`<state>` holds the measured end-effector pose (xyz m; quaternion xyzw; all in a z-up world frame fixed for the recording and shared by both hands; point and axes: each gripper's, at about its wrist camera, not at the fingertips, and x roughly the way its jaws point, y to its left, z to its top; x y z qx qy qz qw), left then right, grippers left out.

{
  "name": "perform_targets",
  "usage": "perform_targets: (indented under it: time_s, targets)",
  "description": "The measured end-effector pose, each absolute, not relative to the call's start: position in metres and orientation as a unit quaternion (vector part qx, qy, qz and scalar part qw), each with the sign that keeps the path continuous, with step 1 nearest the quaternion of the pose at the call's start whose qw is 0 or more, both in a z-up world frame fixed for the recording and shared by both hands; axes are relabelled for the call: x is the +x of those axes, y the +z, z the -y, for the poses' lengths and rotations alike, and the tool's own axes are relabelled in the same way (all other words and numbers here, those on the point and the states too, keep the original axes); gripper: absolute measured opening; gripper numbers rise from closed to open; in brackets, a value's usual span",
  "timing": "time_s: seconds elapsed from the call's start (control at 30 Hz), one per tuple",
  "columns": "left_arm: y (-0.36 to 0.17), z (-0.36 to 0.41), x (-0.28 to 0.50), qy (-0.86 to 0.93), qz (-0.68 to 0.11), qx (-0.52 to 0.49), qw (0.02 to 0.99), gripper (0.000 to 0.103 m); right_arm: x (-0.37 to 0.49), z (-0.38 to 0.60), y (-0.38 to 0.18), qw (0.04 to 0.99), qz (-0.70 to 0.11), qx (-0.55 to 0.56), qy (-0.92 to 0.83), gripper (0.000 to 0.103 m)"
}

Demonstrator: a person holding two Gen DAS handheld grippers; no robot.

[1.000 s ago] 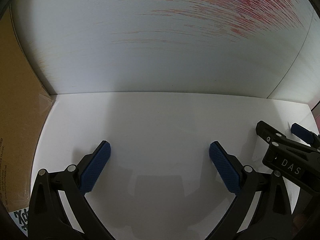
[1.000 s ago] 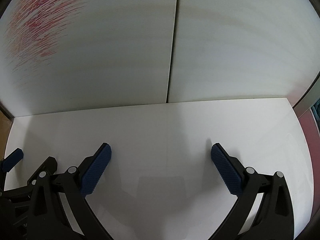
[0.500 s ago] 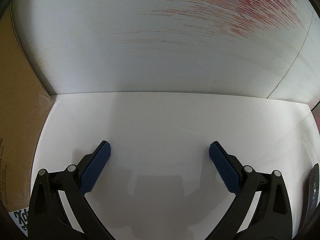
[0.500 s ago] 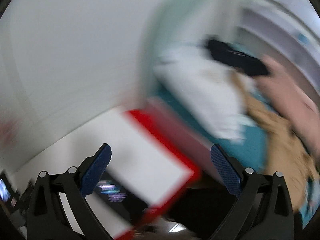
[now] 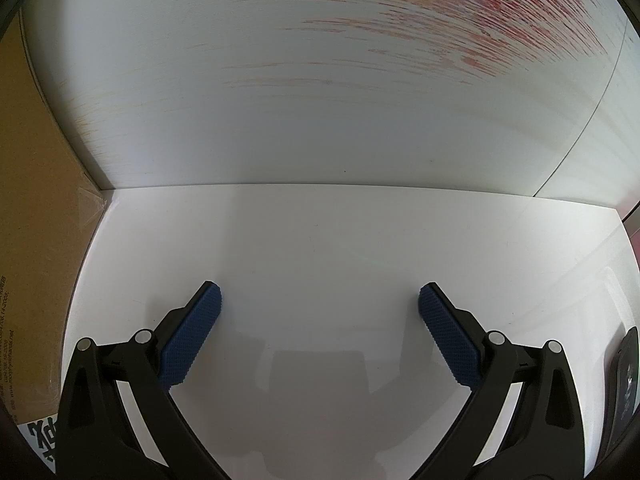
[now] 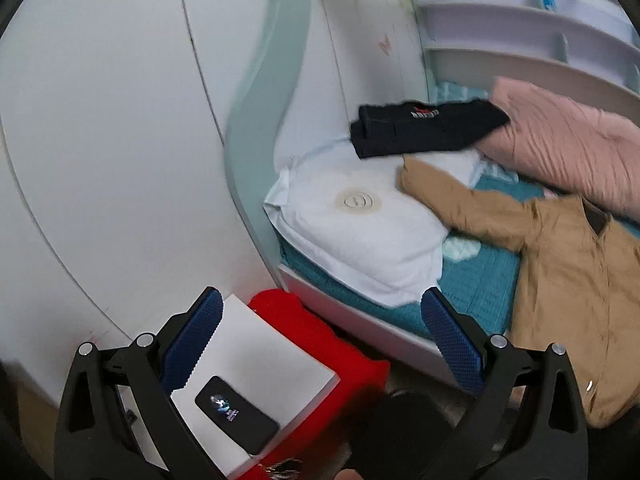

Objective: Fold large clothes
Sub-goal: 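Lift both tools out of the white box toward the tan jacket on the bed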

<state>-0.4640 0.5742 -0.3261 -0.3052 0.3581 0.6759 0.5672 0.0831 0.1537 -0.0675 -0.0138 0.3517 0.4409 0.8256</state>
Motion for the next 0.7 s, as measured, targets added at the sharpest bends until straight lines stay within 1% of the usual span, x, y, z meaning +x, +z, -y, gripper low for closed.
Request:
perform_targets:
  time_s: [0.13,0.33,0.6,0.7]
  targets:
    - [-0.326,-0.574,-0.464,0.676,-0.358,-0.305,0.567,0.098,0.101,-0.126,-0.058,0.829,-0.328,0.004,0.453,0.096]
    - [-0.326,-0.574,-0.464,0.676,-0.358,-0.305,0.567,0.098,0.129,-0.089,-0.058,0.813,-0.354,0.005,0.463,0.096]
    - [-0.326,-0.574,-0.464,0.676,-0.358,-0.305,0.567,0.098,0.157,-0.002,-0.055,0.836,-0.359,0.03,0.414,0.096]
    - [-0.324,-0.572,-0.46,0.668,-0.375,-0.302,0.568,0.098,0.164,0.029,-0.053,0.85,-0.356,0.033,0.387,0.096]
